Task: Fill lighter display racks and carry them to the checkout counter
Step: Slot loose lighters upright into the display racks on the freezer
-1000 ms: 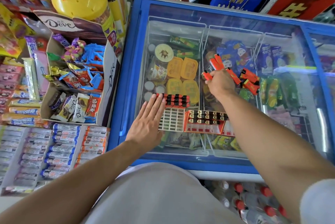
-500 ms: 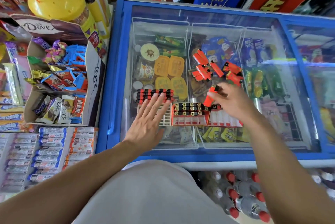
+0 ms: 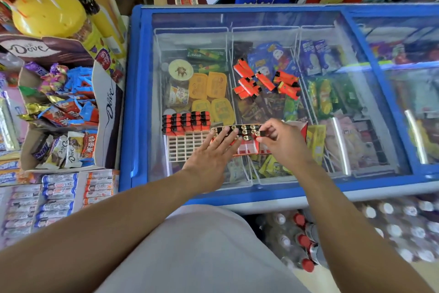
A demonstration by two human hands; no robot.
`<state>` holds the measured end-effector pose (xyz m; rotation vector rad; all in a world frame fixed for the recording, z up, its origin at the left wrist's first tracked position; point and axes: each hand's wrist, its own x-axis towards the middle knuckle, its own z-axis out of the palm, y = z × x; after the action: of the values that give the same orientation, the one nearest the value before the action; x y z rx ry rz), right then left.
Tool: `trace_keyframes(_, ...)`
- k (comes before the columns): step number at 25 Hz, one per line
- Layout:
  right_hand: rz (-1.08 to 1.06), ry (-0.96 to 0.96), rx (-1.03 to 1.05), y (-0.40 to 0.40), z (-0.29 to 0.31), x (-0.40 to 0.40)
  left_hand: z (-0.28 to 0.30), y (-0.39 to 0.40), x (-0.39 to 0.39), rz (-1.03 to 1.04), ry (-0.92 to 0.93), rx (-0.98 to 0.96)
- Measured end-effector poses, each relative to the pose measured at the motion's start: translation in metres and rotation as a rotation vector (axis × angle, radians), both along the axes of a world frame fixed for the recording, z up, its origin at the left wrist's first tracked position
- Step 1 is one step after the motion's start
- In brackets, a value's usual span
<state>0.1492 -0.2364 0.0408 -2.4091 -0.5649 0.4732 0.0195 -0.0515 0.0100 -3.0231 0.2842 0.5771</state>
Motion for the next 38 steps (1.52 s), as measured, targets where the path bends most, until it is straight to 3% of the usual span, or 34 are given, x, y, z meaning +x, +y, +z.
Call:
trace_keyframes(5, 0.071, 0.029, 0.004, -0.005, -0.001, -0.002, 0.005, -0.004, -0.001, 0.036, 0.007, -0.003)
trace_keyframes(15, 0.029, -0.106, 0.061, -0.003, -0.034, -0.006, 0.003, -0.004, -0.002, 0.075, 0.021, -0.063)
trace_keyframes(24, 0.089, -0.26, -0.126, -0.003, -0.027, -0.005, -0.001, -0.004, -0.004, 0.098, 0.012, -0.099)
trace_keyframes(26, 0.111, -0.22, -0.17, -0.001, -0.02, -0.005, -0.002, -0.003, -0.004, 0.097, 0.01, -0.107)
trace_keyframes(31, 0.038, -0.17, -0.028, 0.028, 0.001, 0.036, -0.001, -0.002, -0.003, 0.104, 0.027, -0.137)
trace_keyframes(38, -0.212, 0.002, -0.18, 0.095, -0.05, 0.114, 0.006, 0.0, -0.002, 0.097, 0.043, -0.164)
